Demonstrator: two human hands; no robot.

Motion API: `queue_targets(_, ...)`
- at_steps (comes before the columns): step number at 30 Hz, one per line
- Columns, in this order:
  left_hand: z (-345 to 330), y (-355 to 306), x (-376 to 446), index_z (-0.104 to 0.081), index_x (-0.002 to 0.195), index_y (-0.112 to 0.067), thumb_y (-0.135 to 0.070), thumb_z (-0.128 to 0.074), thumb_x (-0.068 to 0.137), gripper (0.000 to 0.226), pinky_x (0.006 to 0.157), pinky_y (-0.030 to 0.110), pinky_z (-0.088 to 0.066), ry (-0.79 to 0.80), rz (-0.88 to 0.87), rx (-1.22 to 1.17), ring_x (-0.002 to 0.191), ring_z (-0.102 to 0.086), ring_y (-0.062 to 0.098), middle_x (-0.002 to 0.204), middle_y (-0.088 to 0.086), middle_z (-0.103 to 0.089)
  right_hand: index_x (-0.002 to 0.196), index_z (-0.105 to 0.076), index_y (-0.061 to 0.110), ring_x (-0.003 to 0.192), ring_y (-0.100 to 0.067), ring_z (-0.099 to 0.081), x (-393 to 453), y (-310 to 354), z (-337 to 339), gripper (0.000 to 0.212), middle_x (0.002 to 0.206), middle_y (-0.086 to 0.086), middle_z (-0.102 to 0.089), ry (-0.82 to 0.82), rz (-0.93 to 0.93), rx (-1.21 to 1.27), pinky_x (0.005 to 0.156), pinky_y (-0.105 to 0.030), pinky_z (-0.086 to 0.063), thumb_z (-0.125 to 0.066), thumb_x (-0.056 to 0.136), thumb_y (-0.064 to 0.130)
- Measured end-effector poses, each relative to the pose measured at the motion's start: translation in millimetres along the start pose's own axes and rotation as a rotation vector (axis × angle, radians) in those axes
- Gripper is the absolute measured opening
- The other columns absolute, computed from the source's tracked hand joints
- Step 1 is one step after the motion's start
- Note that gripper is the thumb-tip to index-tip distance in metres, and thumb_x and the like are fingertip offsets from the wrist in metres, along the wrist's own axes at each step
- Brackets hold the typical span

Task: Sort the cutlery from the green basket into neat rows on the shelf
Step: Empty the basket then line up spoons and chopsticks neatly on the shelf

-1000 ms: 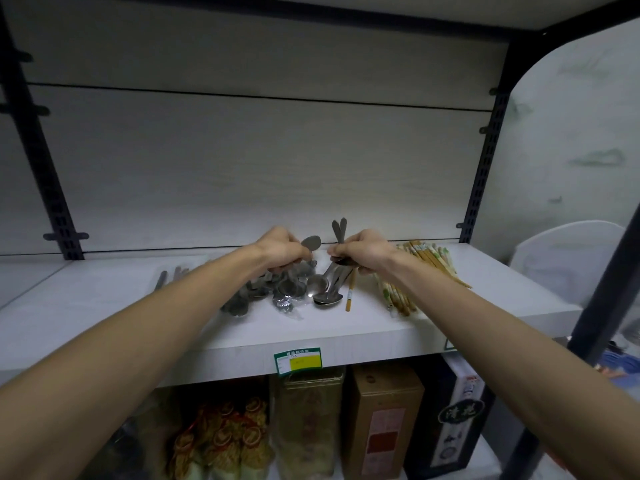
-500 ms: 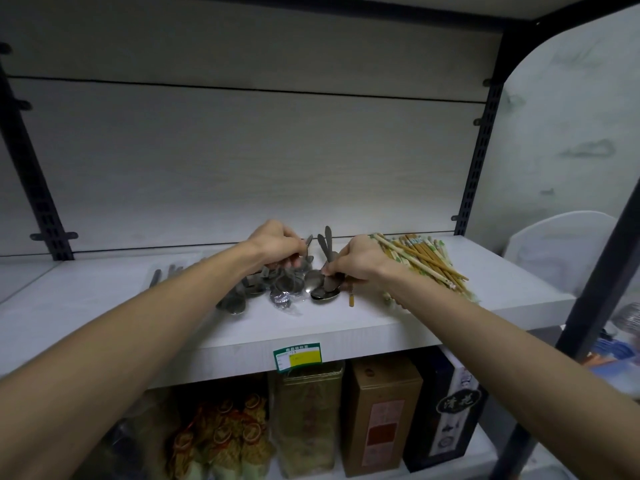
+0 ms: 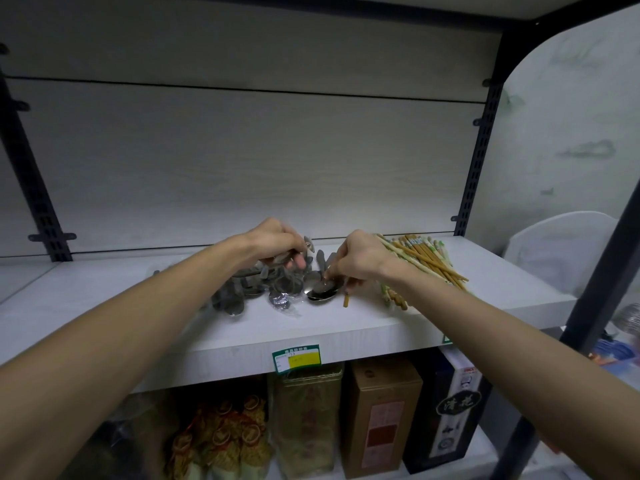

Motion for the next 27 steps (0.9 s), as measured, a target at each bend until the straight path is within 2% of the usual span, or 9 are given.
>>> queue_targets(6,5.0,6.4,-2.4,-0.074,0.085,-0.003,-0.014,-0.064,0.088,0.016,0.056,0.030,-0.036,-0.012,0.034,0.025,0.066,-0.052,0.026,0.093,0.027,-0.075,0.094,-0.078,0.001,0.060,-0.018,-0.071,1.1,1.3,-0.5,0.014,0.078,-0.008,-0.078,0.090,0.032,0.050,0.046,-0.018,-0.049,-0.068,0.093,0.012)
queue_targets(9,5.3,5.2,-2.4,-0.077,0.077,-0.008,-0.026,-0.068,0.075,0.020,0.056,0.031,-0.032,0.005,0.047,0.019,0.074,-0.047,0.031,0.099,0.032,-0.072,0.107,-0.075,0.017,0.080,-0.018,-0.073,9.3,11.2,22.6,0.025,0.087,0.001,-0.078,-0.145,0.161,-0.183,0.076,-0.034,-0.060,-0.076,0.087,0.031)
queue_targets(12,0.0,-7.0,-2.1,-0.076,0.087,-0.006,-0.021,-0.069,0.085,0.017,0.051,0.026,-0.036,0.054,0.023,0.007,0.058,-0.050,0.021,0.090,0.028,-0.070,0.135,-0.059,0.027,0.099,-0.017,-0.067,6.1,26.2,20.9,0.054,0.102,0.009,-0.075,-0.218,0.300,-0.342,0.088,-0.036,-0.055,-0.074,0.086,0.041)
queue_targets(16,-18.0,-24.6,-10.1,-0.061,0.097,-0.009,-0.016,-0.059,0.099,0.008,0.042,0.021,-0.031,0.190,-0.026,-0.009,0.051,-0.045,0.011,0.071,0.003,-0.064,0.135,-0.059,0.033,0.101,-0.019,-0.066,3.8,32.4,12.1,0.048,0.101,0.010,-0.075,-0.284,0.404,-0.411,0.078,-0.033,-0.050,-0.067,0.090,0.047)
queue_targets(18,-24.7,-34.3,-16.3,-0.059,0.092,-0.009,-0.020,-0.056,0.102,0.015,0.041,0.019,-0.030,0.241,-0.057,-0.051,0.048,-0.044,0.009,0.066,0.001,-0.062,0.120,-0.069,0.034,0.093,-0.022,-0.067,2.4,34.2,14.4,0.029,0.097,0.006,-0.074,-0.366,0.452,-0.459,0.067,-0.031,-0.044,-0.061,0.095,0.044)
queue_targets(20,-18.6,-35.0,-12.1,-0.064,0.091,-0.009,-0.028,-0.052,0.104,0.026,0.040,0.019,-0.032,0.169,-0.030,-0.104,0.045,-0.048,0.008,0.063,0.001,-0.064,0.104,-0.075,0.031,0.079,-0.023,-0.064,5.2,28.7,18.3,0.024,0.087,0.004,-0.072,-0.394,0.458,-0.454,0.059,-0.031,-0.040,-0.057,0.097,0.044)
queue_targets(23,5.2,-27.8,-0.2,-0.063,0.111,-0.012,-0.023,-0.049,0.106,0.019,0.040,0.020,-0.035,-0.074,-0.042,-0.084,0.046,-0.056,0.010,0.071,0.004,-0.072,0.087,-0.076,0.025,0.059,-0.015,-0.057,14.5,8.5,21.4,0.031,0.071,0.005,-0.070,-0.242,0.360,-0.204,0.056,-0.036,-0.048,-0.058,0.097,0.048)
queue_targets(25,8.5,-23.0,4.1,-0.066,0.104,-0.018,-0.020,-0.053,0.103,0.014,0.045,0.021,-0.039,-0.126,-0.100,0.167,0.053,-0.061,0.010,0.078,0.002,-0.075,0.074,-0.073,0.021,0.054,-0.011,-0.052,14.5,-0.6,21.8,0.033,0.062,0.005,-0.064,-0.079,0.270,0.018,0.054,-0.030,-0.044,-0.061,0.098,0.040)
queue_targets(27,-5.0,-16.5,7.0,-0.071,0.090,-0.025,-0.022,-0.061,0.097,0.013,0.061,0.025,-0.049,-0.067,-0.139,0.459,0.070,-0.068,0.012,0.086,-0.002,-0.076,0.086,-0.077,0.010,0.054,-0.008,-0.050,6.6,-7.3,12.1,0.031,0.065,0.002,-0.062,0.142,0.132,0.159,0.051,-0.023,-0.039,-0.064,0.097,0.035)
Point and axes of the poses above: each hand's wrist, its own x-axis towards the middle knuckle, its own z-axis out of the back of the hand, y = z × x, the point moved 10 cm from there along x, towards the middle knuckle
